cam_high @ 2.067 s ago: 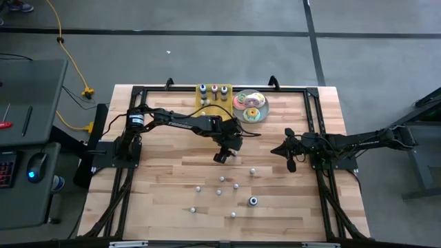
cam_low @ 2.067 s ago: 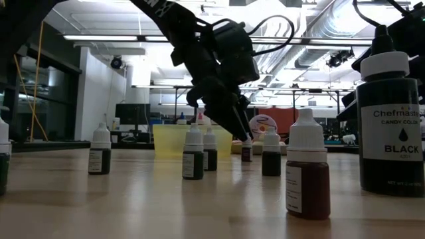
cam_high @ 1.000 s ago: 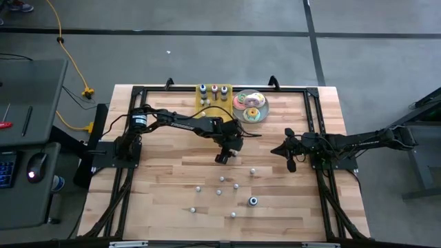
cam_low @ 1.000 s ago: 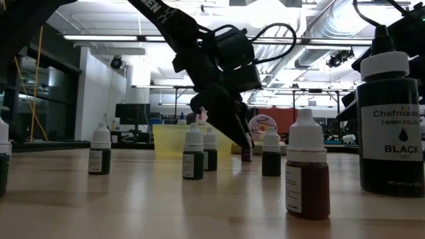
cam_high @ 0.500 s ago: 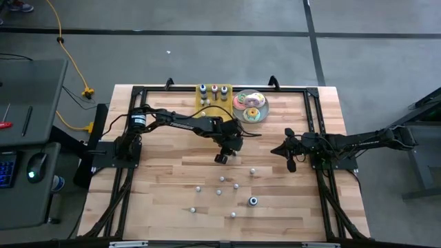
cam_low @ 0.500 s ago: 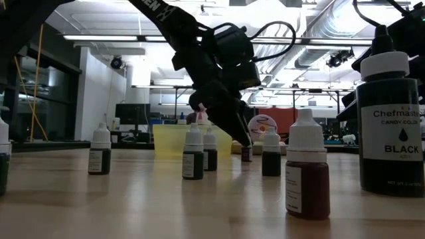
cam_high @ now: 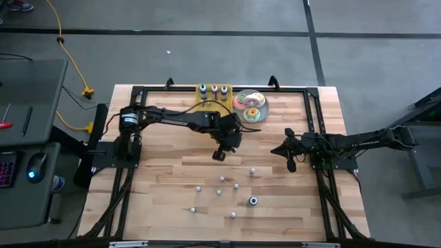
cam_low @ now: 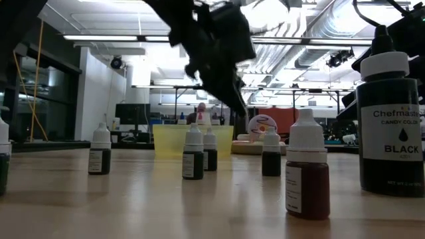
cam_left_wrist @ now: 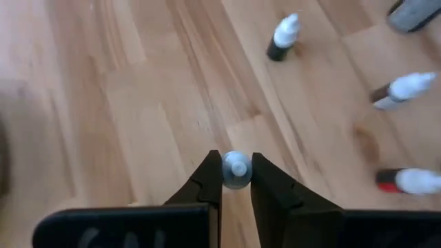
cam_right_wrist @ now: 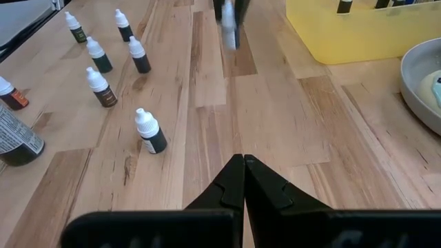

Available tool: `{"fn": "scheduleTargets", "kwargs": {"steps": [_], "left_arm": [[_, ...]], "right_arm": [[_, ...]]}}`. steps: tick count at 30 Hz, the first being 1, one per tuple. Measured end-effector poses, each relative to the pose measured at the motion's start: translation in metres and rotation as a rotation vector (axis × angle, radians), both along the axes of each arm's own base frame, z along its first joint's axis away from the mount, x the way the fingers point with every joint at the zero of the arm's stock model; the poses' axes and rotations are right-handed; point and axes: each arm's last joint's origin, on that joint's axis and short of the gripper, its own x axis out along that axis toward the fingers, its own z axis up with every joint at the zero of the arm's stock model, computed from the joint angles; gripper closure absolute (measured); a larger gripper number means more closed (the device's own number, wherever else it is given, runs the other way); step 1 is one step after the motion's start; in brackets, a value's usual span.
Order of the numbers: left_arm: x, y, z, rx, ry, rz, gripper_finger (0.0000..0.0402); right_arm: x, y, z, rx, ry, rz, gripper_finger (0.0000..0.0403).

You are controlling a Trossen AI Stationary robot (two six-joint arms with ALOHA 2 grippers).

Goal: Pick & Place food coloring
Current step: Put the small black food coloring bottle into the bin

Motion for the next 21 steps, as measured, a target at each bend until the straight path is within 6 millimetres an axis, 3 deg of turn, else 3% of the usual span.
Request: {"fn": "scheduleTargets", "kwargs": {"steps": [9, 16, 21], "left_arm": [[-0.020, 0.003, 0.056, -0.036, 0.034, 0.224, 0.0366], [-0.042, 0.014, 0.081, -0.178, 0.078, 0.464, 0.0365], [-0.058, 0.033, 0.091, -0.245, 0.113, 0.646, 0.0365]], "right_arm": [[0.000, 0.000, 0.000, 0.000, -0.002, 0.000, 0.0402], [0.000, 0.000, 0.000, 0.000, -0.001, 0.000, 0.0402], [0.000, 0.000, 0.000, 0.000, 0.000, 0.000, 0.0402]]}}
